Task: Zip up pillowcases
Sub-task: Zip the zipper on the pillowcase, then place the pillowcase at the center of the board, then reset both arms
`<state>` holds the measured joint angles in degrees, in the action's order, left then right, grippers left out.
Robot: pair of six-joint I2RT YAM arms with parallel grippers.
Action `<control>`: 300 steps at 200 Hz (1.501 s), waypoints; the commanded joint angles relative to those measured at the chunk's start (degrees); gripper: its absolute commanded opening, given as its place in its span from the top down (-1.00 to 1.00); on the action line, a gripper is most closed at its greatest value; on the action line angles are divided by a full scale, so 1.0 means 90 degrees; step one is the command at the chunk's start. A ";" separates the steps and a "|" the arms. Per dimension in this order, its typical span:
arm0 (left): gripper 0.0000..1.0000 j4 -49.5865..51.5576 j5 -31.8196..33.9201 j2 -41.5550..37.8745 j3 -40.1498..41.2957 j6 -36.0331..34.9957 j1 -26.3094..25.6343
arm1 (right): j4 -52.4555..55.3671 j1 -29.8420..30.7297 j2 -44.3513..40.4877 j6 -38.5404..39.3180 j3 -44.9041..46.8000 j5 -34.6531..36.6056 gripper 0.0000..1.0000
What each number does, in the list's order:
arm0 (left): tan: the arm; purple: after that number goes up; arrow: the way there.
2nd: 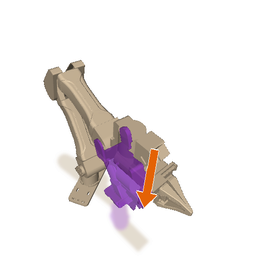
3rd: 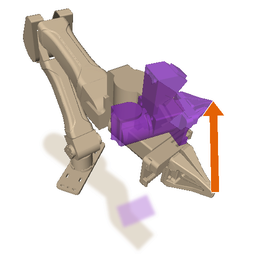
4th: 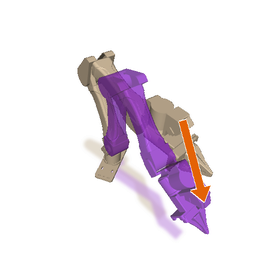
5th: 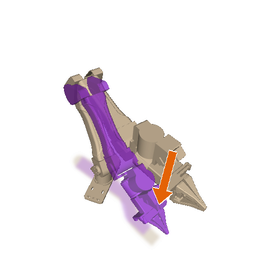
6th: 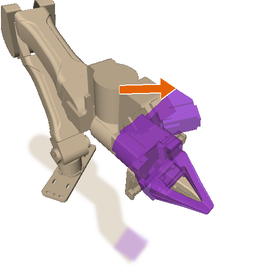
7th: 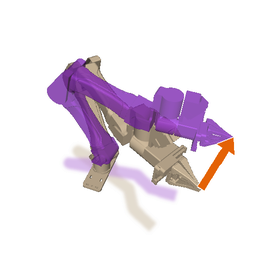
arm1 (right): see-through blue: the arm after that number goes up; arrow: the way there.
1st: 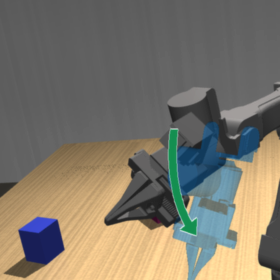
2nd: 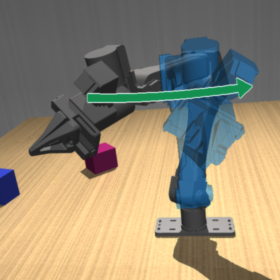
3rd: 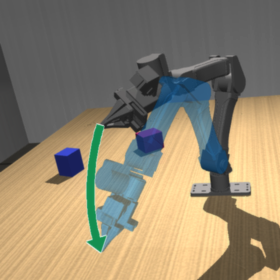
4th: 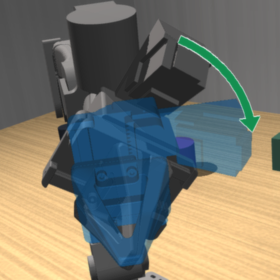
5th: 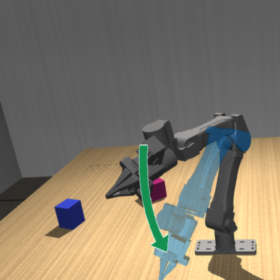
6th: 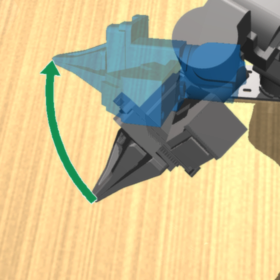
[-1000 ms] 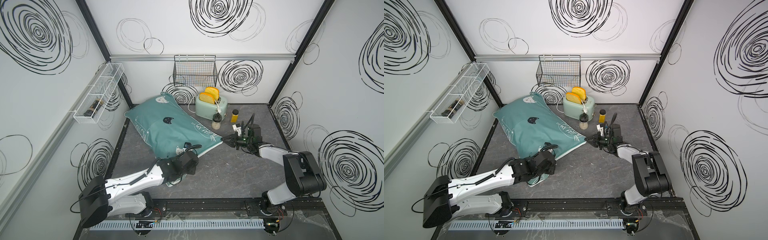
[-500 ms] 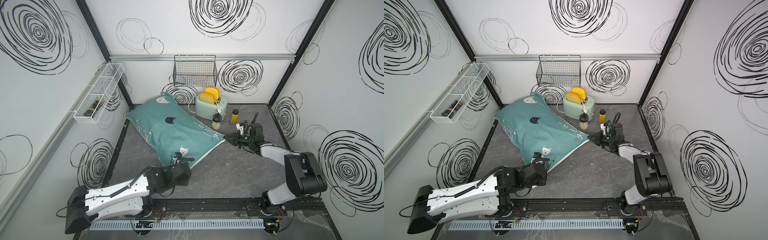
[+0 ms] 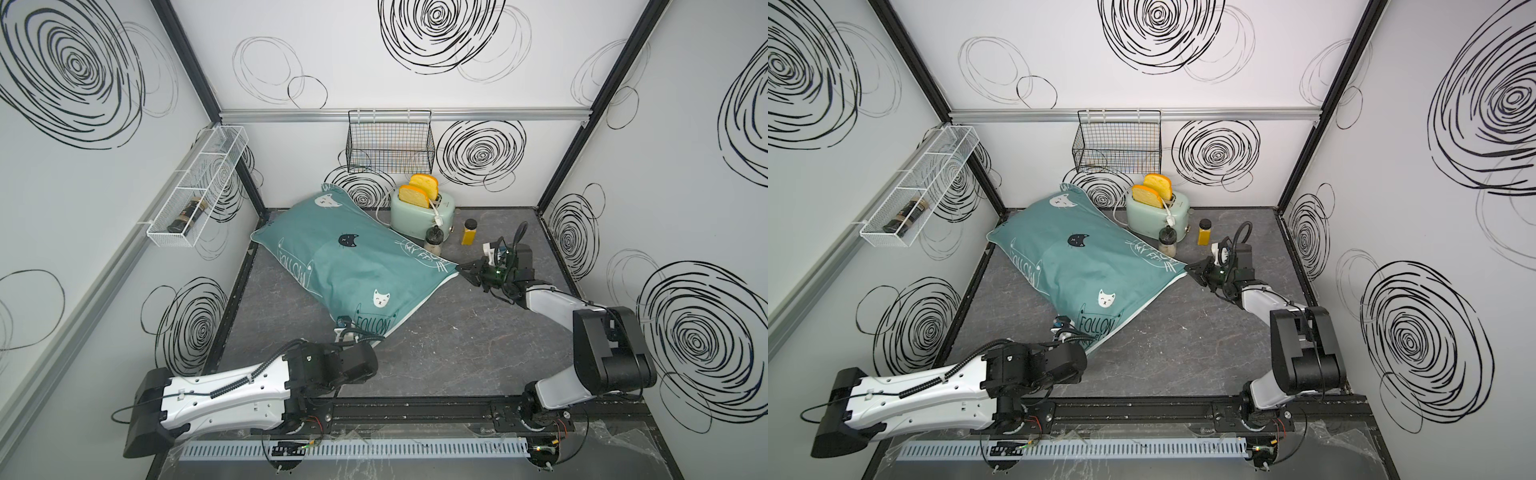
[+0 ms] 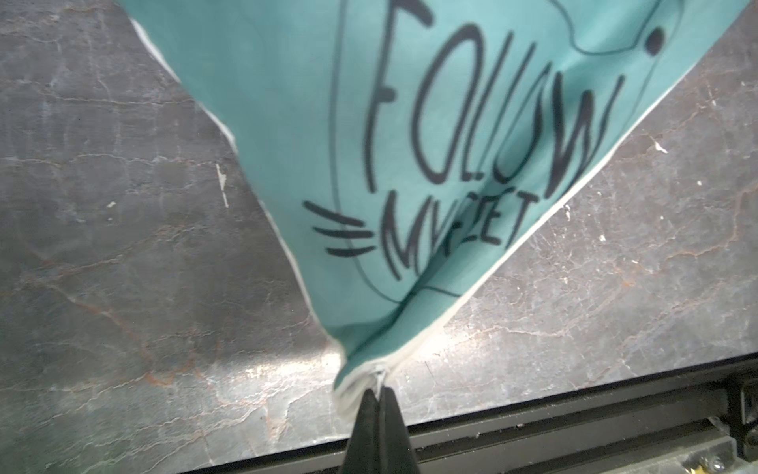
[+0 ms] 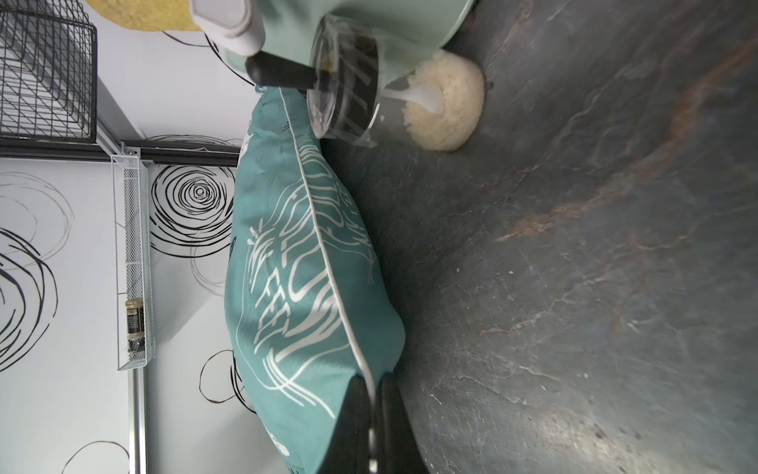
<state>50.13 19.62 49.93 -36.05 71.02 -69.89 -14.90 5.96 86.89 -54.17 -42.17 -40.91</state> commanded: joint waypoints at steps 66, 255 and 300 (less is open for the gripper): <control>0.98 0.0199 0.0688 -0.0109 -0.0414 -0.0636 0.0443 | 0.0343 -0.0206 -0.0286 0.0282 -0.0219 0.0372 1.00; -0.93 -0.8357 -0.0097 0.0478 0.1586 -0.5400 0.8253 | -0.1725 -0.0956 -0.1269 0.4461 0.1500 0.5852 -0.95; -0.93 -1.1357 0.1402 0.2125 0.2267 -0.7080 0.6876 | -0.3020 -0.1068 -0.0340 0.5070 0.1756 0.4924 -0.95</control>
<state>-24.88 24.69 63.59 -19.53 20.05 0.27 -30.57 -2.87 81.65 -13.30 -26.79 6.59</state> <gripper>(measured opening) 0.964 0.975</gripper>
